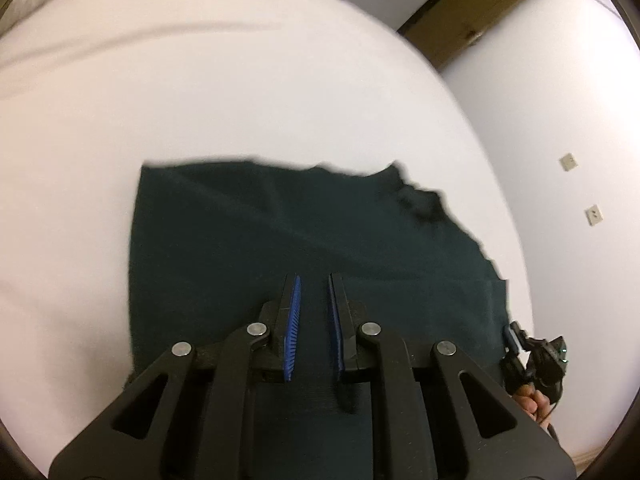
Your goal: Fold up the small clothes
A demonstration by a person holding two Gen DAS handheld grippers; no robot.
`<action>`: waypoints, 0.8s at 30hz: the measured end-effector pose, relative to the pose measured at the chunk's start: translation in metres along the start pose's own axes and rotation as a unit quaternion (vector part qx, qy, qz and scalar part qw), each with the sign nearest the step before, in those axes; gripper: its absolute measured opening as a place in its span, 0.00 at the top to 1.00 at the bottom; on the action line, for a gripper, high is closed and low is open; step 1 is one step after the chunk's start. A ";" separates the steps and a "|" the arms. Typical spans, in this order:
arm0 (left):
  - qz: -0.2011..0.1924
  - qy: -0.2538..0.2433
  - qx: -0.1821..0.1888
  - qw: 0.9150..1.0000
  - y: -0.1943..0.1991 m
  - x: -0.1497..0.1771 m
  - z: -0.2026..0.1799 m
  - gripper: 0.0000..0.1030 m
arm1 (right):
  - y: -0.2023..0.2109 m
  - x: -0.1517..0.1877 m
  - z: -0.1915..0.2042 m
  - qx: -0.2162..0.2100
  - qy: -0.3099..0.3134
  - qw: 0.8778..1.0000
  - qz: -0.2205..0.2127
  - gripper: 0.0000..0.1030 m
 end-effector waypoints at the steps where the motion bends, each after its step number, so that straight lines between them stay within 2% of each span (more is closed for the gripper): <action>1: -0.004 -0.016 0.004 1.000 0.002 -0.001 -0.012 0.87 | 0.007 -0.004 -0.003 0.001 -0.009 1.000 -0.011 0.85; 2: -0.002 -0.036 0.008 0.999 0.002 0.000 -0.026 0.87 | 0.018 -0.008 -0.007 -0.002 -0.026 0.999 -0.025 0.84; 3: 0.003 -0.056 0.016 0.998 -0.002 0.002 -0.041 0.87 | 0.022 -0.008 -0.005 -0.003 -0.027 0.999 -0.032 0.77; 4: 0.009 -0.073 0.029 0.997 -0.008 0.004 -0.054 0.87 | 0.027 -0.007 0.000 -0.004 -0.021 0.999 -0.040 0.64; 6: 0.016 -0.094 0.047 0.994 -0.022 0.009 -0.074 0.87 | 0.032 -0.001 0.022 -0.011 0.013 0.998 -0.052 0.48; 7: 0.023 -0.104 0.048 0.993 -0.032 0.014 -0.081 0.87 | 0.027 0.002 0.032 -0.017 0.026 0.999 -0.045 0.46; 10: 0.050 -0.112 0.039 0.992 -0.058 0.029 -0.088 0.87 | -0.014 0.018 0.068 -0.032 0.073 0.996 0.026 0.45; 12: 0.050 -0.120 0.029 0.991 -0.069 0.036 -0.092 0.87 | -0.044 0.027 0.079 -0.026 0.095 0.993 0.072 0.45; 15: 0.037 -0.114 0.036 0.992 -0.067 0.035 -0.079 0.87 | -0.083 0.038 0.073 0.006 0.111 0.988 0.103 0.45; 16: 0.035 -0.114 0.034 0.992 -0.066 0.035 -0.076 0.87 | -0.090 0.037 0.065 0.020 0.107 0.989 0.103 0.48; 17: 0.034 -0.115 0.033 0.992 -0.064 0.035 -0.072 0.87 | -0.096 0.032 0.053 0.030 0.099 0.990 0.098 0.57; 19: 0.031 -0.109 0.045 0.993 -0.065 0.035 -0.061 0.87 | -0.094 0.029 0.040 0.030 0.086 0.992 0.092 0.91; 21: 0.024 -0.102 0.063 0.993 -0.063 0.037 -0.051 0.87 | -0.082 0.019 0.027 0.015 0.071 0.994 0.083 1.00; 24: 0.012 -0.093 0.078 0.993 -0.058 0.039 -0.042 0.87 | -0.059 0.004 0.025 0.025 0.087 0.995 0.042 1.00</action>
Point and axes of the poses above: each gripper's, at about its wrist camera, not at the fingertips, and y roughly against the way its jaws point, z to its left, x to its underside, the point moved 2 cm from there along -y, roughly the way its jaws point, and after that the axes turned 7 degrees about -y, right-handed, at the moved point
